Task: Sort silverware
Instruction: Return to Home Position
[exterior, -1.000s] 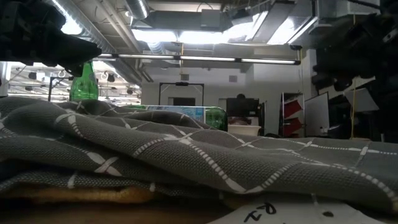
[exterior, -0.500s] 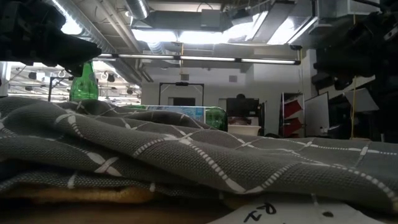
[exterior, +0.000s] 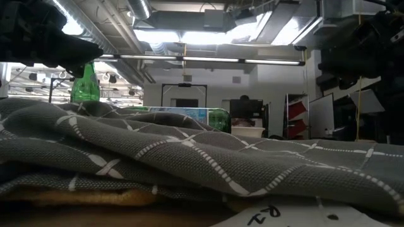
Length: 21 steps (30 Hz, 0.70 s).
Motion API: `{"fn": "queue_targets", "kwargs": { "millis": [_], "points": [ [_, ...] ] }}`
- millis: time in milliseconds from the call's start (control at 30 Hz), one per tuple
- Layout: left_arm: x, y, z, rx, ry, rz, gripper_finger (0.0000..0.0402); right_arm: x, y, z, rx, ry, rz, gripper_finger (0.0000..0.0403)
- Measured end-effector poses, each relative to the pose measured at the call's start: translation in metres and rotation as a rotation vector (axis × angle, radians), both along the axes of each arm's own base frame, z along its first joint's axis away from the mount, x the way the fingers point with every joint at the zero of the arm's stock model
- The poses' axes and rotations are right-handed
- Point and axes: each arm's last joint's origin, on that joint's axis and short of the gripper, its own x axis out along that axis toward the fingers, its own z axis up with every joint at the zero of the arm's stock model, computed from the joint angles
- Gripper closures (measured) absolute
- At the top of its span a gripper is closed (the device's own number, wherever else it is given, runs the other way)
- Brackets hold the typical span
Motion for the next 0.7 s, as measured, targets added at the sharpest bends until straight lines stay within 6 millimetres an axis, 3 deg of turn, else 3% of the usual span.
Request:
{"fn": "queue_targets", "kwargs": {
  "millis": [700],
  "points": [
    [0.0000,0.0000,0.0000,0.000,0.000,0.000,0.0327,0.0001,0.0000,0.0003,-0.001,-0.006,0.001,0.0281]
  ]
}}
